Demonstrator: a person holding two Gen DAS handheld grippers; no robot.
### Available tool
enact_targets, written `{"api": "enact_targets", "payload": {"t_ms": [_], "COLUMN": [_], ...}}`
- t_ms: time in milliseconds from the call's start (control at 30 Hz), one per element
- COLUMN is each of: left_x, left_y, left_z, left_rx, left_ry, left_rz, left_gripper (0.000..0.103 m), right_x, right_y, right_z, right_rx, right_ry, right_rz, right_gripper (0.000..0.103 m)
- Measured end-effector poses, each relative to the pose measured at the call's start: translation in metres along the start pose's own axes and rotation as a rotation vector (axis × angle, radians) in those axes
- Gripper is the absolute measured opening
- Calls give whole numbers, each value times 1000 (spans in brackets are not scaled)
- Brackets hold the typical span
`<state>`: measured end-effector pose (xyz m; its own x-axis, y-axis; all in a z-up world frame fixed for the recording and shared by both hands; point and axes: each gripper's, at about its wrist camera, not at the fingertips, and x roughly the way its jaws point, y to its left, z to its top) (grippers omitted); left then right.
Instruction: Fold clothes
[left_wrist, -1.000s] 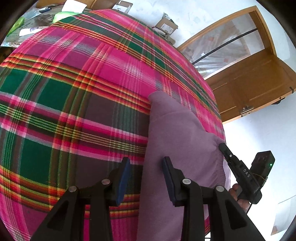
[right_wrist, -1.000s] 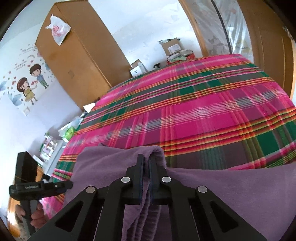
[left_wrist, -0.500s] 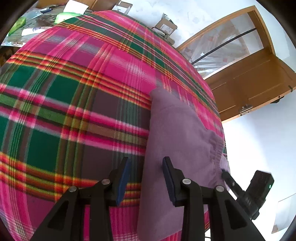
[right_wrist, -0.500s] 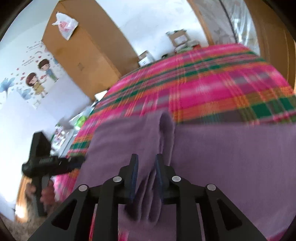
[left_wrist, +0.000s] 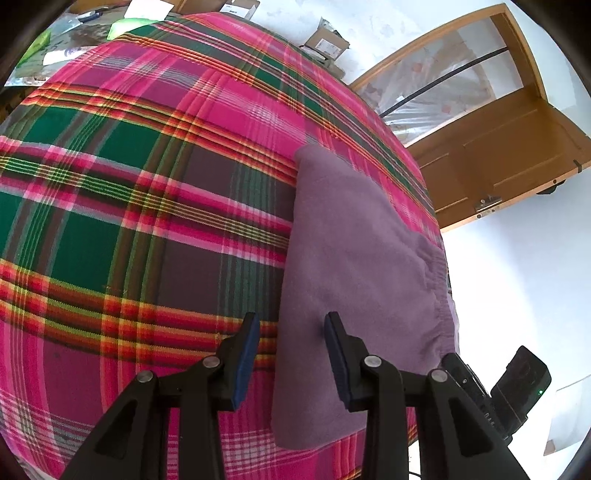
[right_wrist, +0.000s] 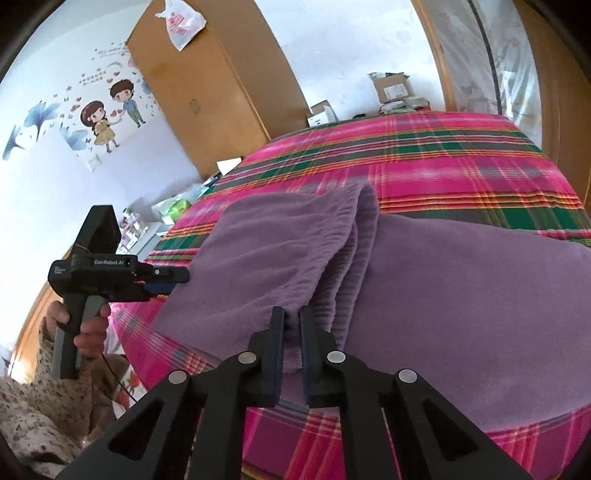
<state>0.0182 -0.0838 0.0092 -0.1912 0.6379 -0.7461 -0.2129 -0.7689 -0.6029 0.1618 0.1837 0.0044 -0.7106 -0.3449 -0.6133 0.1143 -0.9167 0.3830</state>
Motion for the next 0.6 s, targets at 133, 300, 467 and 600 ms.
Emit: {"api": "enact_targets", "payload": {"t_ms": [133, 300, 467, 600], "left_x": [-2, -6, -8, -8], "left_y": [4, 7, 10, 14], "left_z": [-1, -3, 0, 1], "left_rx": [0, 5, 7, 2], "left_ry": [2, 6, 18, 50], "left_rz": [-4, -1, -10, -41], "left_gripper": [37, 37, 37, 37], "right_x": [4, 6, 9, 11], "right_y": [-7, -1, 32, 58], "right_z": [-6, -7, -4, -2], "right_rx": [19, -17, -152, -260], "right_ry": [21, 18, -13, -39], "right_rz": [-25, -64, -60, -57], "right_gripper": [8, 11, 18, 32]}}
